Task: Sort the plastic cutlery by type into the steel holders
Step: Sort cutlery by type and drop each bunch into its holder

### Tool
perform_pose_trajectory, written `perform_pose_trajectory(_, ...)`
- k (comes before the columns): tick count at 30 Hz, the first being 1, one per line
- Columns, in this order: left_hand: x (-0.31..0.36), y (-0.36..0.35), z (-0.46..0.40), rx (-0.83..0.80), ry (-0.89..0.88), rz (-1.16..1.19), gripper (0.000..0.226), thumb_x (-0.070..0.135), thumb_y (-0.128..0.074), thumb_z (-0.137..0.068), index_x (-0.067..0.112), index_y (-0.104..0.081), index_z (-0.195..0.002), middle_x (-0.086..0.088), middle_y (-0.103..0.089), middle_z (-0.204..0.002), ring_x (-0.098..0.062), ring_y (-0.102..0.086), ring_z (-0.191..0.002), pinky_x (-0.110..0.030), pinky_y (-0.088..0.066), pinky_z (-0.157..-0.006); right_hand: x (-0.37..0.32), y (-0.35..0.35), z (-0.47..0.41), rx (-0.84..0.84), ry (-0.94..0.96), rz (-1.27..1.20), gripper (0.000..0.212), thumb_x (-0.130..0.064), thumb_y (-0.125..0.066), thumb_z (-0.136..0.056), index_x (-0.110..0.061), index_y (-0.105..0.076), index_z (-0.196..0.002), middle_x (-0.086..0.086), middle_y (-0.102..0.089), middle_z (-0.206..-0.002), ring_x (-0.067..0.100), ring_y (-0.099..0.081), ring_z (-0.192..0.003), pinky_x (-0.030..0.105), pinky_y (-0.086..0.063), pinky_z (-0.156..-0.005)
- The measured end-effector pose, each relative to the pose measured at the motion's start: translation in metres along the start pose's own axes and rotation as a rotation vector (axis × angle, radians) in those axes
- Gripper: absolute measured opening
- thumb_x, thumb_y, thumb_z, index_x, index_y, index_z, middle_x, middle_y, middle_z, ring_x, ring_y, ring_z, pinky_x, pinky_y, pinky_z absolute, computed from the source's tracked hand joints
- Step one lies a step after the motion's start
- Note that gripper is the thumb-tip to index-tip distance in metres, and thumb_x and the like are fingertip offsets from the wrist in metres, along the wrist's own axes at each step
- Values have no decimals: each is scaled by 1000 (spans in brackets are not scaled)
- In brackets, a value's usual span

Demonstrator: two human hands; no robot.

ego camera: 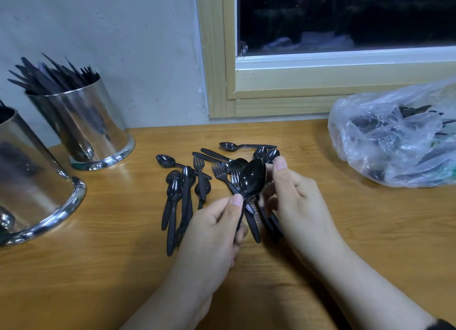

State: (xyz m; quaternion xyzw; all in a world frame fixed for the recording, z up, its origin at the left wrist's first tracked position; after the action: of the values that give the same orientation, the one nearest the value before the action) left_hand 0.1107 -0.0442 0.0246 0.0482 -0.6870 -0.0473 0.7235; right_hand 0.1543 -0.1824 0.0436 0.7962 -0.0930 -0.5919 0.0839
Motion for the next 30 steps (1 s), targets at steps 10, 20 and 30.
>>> perform_pose_trajectory(10, -2, -1, -2, -55, 13, 87, 40, 45, -44, -104, 18, -71, -88, -3, -54, -60, -17, -49, -40, -26, -38, -39, 1, -2, -1, -60, 58, 61, 19, -30, -53, -102, -23, -65, -89, -13, -63, -60, 4, -58, -56, 17, -41, -57)
perform_pose_trajectory(20, -8, 0, -12, -98, 156, 436, 34, 39, -46, -103, 13, -69, -105, 0, -45, -60, -11, -35, -40, -23, -34, -37, 16, 28, -21, 99, 76, 242, 22, -33, -53, -101, -27, -72, -91, -22, -61, -67, 2, -57, -68, 15, -38, -63)
perform_pose_trajectory(30, -11, 12, -22, 37, 225, 663, 39, 34, -35, -110, 6, -62, -113, -3, -42, -53, -9, -29, -29, -11, -27, -35, 44, 7, -54, -66, -6, 817, 34, -46, -49, -100, -33, -58, -130, -4, -63, -122, 23, -56, -118, 46, -43, -98)
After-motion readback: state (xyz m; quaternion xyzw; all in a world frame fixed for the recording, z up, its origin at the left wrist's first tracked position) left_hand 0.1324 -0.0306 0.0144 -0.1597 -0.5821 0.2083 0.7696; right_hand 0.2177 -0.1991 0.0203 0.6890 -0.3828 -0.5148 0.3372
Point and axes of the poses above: each hand's wrist, its own z-axis away from the middle knuckle, its own y-axis out of the back of the hand, x = y × z, the point moved 3 cm from there along -z, towards the middle knuckle
